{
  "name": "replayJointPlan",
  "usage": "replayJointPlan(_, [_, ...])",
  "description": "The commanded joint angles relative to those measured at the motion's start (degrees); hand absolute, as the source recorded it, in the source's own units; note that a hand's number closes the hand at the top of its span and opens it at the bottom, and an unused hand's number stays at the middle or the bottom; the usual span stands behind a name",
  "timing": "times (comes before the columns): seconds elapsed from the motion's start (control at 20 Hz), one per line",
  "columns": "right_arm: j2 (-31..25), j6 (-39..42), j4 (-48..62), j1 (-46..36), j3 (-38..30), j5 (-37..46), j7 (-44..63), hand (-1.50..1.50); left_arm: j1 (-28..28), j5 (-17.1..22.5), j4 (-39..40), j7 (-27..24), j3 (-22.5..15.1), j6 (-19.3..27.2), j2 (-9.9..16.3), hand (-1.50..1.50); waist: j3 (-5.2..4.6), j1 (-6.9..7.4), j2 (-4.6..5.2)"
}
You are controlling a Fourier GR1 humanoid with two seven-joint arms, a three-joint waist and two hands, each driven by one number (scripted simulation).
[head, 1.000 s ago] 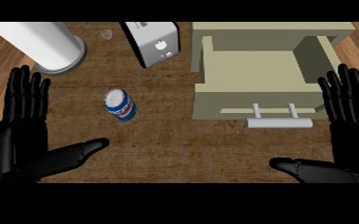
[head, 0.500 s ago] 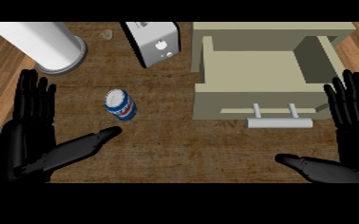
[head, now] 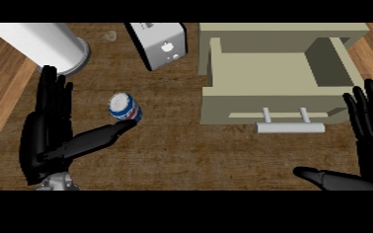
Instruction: Pick up the can, place it into the drawer and close the drawer
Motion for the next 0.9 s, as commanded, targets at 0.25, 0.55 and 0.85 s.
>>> replayJointPlan(0.25, [0.1,0.03,-0.53,-1.21,-1.74,0.0,0.44,-1.5,1.32,2.22,14.22,-10.75,-4.58,6.6,-0.27,-1.5,-0.02,-0.02,0.03])
replayJointPlan(0.55, [-1.42,2.5,-2.11,-0.91,-3.6,-1.5,1.51,-1.5,1.94,5.73,19.43,-14.98,-2.83,6.23,-0.27,-1.5,-0.01,0.1,-0.01])
replayJointPlan(0.85, [-0.07,2.92,-3.57,1.3,-4.0,-1.59,0.93,-1.5,-2.62,13.04,34.24,-27.59,-3.19,12.76,-0.27,-1.5,-0.03,-0.17,0.06])
